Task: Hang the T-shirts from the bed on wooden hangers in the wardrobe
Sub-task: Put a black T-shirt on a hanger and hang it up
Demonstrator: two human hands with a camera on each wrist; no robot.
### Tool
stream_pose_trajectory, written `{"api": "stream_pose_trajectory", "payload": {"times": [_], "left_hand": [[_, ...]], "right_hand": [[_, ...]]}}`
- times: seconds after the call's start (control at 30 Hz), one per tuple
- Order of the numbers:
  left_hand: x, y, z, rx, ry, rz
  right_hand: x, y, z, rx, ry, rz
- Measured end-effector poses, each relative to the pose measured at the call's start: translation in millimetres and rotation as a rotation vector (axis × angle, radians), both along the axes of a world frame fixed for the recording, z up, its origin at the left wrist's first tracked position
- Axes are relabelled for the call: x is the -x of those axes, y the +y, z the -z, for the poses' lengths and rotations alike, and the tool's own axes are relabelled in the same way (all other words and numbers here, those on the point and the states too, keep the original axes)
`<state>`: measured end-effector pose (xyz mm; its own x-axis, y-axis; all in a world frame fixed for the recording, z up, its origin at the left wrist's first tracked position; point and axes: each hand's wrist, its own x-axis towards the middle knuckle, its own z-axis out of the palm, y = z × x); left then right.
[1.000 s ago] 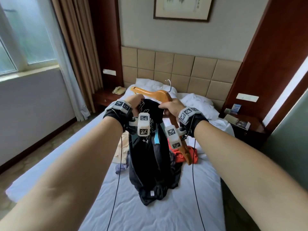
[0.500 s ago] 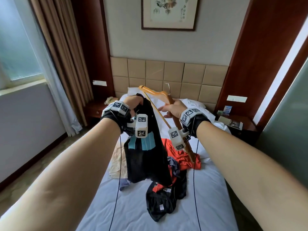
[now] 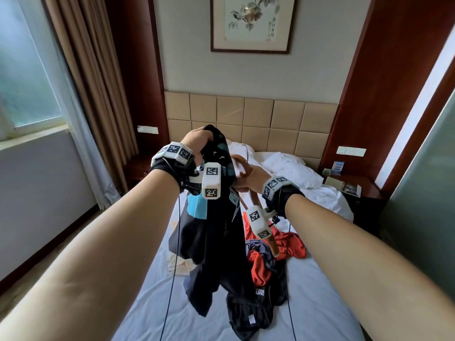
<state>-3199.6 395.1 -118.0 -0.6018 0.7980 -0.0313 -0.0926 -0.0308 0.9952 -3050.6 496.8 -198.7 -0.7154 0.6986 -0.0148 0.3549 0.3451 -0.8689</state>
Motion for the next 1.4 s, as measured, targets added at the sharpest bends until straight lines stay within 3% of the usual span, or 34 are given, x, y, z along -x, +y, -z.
{"api": "stream_pose_trajectory", "payload": {"times": [0.17,0.3,0.4,0.53,0.63,0.73,0.8,0.87,1.1,1.23,1.4], "left_hand": [[20,-2,4,0.028,-0.036,-0.088],[44,-5,7,0.127,0.045,-0.166],[49,-8,9,0.208,0.101,-0.069],[39,-11,11,0.535,0.425,-0.011],[24,-13,21,0.636,0.369,0.192],[11,-14,37,0.732,0.483,0.396],[4,-7,49,0.722,0.527,0.434],[1,3,58,0.669,0.475,0.420],[16,43,77,0.380,0.035,0.156],[-4,29,47,0.142,-0.164,-0.042],[4,15,24,0.071,-0.345,0.065]], "right_hand": [[16,-5,-6,0.038,0.039,0.020],[24,-4,-13,0.048,0.078,0.116],[33,-3,-22,0.151,0.138,0.170],[40,-6,-36,0.176,0.207,0.202],[44,-8,-45,0.122,0.216,0.209],[45,-9,-57,0.107,0.266,0.199],[41,-13,-66,0.092,0.289,0.164],[39,-15,-73,0.055,0.288,0.137],[26,-8,-67,-0.076,0.183,0.155],[15,-2,-56,-0.134,0.004,0.182],[3,0,-40,-0.111,-0.117,0.186]]}}
